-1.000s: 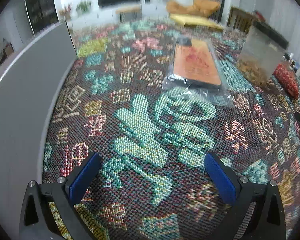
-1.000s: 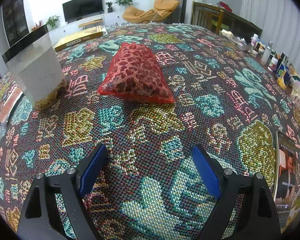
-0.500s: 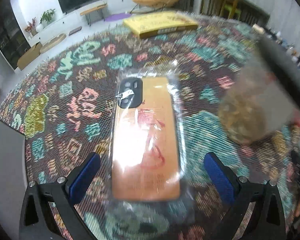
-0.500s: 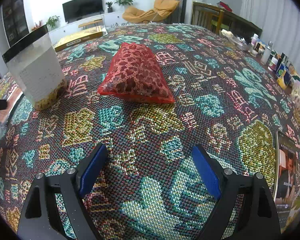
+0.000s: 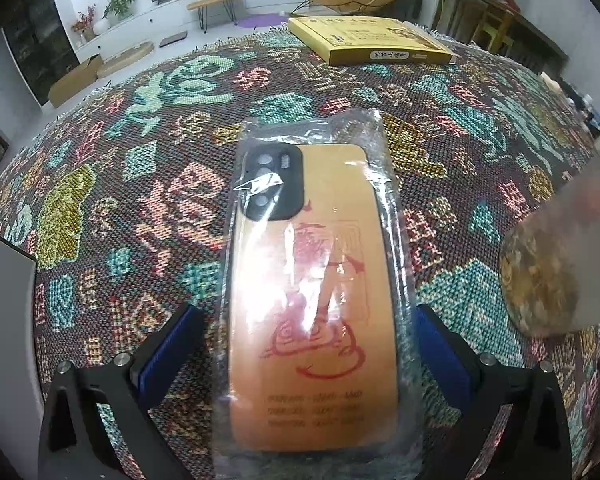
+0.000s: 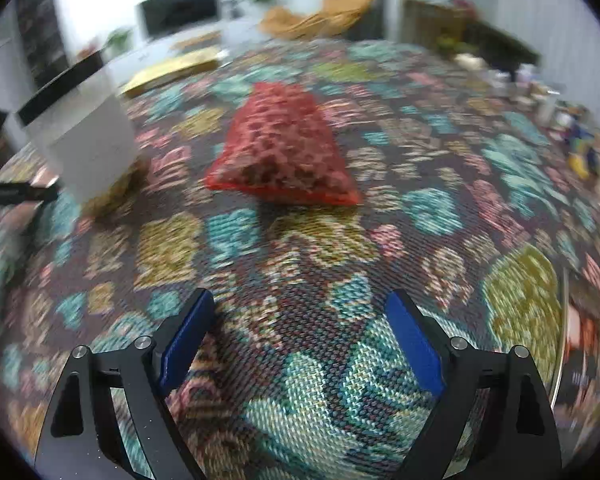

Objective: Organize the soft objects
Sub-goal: 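Grasp the phone case in plastic with the left gripper while the right grasps the red mesh bag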

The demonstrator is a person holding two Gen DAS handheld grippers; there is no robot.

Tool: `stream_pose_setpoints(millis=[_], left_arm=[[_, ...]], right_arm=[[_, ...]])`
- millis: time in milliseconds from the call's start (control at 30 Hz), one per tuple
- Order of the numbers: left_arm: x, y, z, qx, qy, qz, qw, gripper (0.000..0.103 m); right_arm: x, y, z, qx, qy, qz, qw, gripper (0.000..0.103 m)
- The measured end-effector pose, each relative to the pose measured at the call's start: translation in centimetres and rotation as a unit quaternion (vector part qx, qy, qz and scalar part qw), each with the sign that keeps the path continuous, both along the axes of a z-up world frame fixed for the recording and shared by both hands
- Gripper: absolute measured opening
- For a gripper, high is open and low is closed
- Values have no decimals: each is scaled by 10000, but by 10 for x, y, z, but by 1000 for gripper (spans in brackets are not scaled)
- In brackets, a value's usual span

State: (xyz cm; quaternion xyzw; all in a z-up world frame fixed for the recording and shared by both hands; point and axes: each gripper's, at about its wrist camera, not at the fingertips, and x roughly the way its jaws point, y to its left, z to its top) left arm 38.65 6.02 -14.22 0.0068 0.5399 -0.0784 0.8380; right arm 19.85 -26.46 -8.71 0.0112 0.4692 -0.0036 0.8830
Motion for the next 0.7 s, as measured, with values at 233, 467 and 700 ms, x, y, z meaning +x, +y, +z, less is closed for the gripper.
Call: stream_pose_setpoints(millis=[233, 467, 700], left_arm=[[-18, 29, 11, -265, -135, 183, 9994, 74], [-46, 49, 18, -756, -198, 444, 9960, 74], [-79, 85, 86, -1618, -784, 780, 9806, 74]], right_arm=[[60, -33, 45, 826, -82, -371, 9959, 88], [124, -8, 15, 353, 803, -93, 9961, 21], [114, 38, 116, 47, -359, 172, 9992, 19]])
